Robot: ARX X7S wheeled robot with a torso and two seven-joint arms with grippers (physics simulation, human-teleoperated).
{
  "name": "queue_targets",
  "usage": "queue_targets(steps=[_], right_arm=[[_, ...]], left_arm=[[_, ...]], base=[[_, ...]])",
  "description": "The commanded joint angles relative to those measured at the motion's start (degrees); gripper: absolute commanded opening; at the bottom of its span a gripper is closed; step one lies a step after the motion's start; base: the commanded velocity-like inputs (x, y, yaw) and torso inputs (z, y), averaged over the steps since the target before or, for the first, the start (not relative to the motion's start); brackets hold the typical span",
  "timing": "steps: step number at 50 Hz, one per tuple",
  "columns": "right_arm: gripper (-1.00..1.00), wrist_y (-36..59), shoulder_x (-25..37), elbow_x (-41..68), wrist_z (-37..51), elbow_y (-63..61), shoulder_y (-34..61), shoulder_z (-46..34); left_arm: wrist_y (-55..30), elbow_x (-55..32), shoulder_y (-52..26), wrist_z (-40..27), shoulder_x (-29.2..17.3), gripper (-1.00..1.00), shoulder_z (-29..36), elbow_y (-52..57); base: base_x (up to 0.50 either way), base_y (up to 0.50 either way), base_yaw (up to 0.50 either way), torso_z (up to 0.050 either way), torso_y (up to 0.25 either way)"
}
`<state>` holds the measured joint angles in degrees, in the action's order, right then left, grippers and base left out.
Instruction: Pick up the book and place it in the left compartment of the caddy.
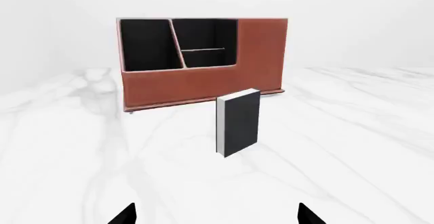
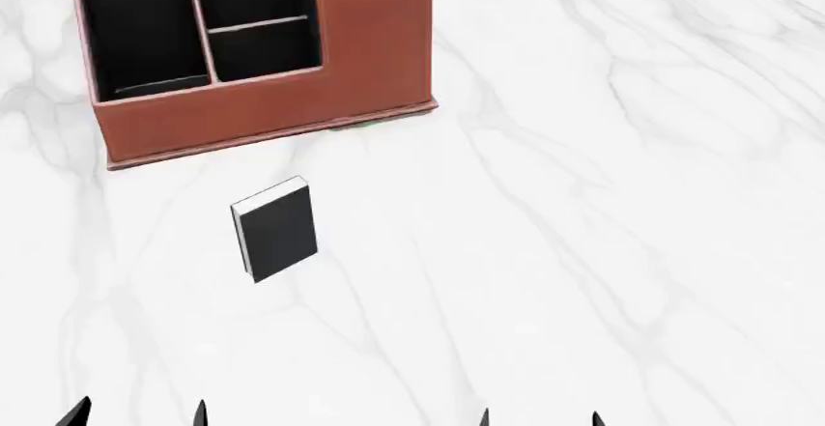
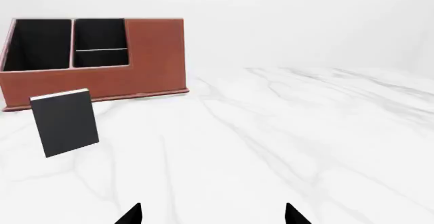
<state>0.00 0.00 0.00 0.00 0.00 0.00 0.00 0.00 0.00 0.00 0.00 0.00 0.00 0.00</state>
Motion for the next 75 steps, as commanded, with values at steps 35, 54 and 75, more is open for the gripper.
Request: queue_targets(steps=[35, 54, 75], right_arm=[[1.0, 7.0, 3.0, 0.3, 12.7, 2.3, 2.9, -14.6], [1.0, 8.4, 5.7, 1.9, 12.5, -3.6, 1.5, -16.5], [1.0, 8.8, 8.9, 4.0, 12.7, -11.4, -1.3, -17.4]], left_arm=[[10.0, 0.3, -4.3, -4.6, -2.7, 1.0, 2.1, -17.1], [6.5, -0.3, -4.1, -7.5, -4.2, 1.0, 4.2, -13.4], [3.6, -0.1, -3.2, -9.3, -6.4, 1.0, 5.8, -5.1]], base=[[0.0, 0.01, 0.21, 0.0, 0.0], [0.0, 0.0, 0.5, 0.0, 0.0], [0.0, 0.0, 0.36, 0.0, 0.0]])
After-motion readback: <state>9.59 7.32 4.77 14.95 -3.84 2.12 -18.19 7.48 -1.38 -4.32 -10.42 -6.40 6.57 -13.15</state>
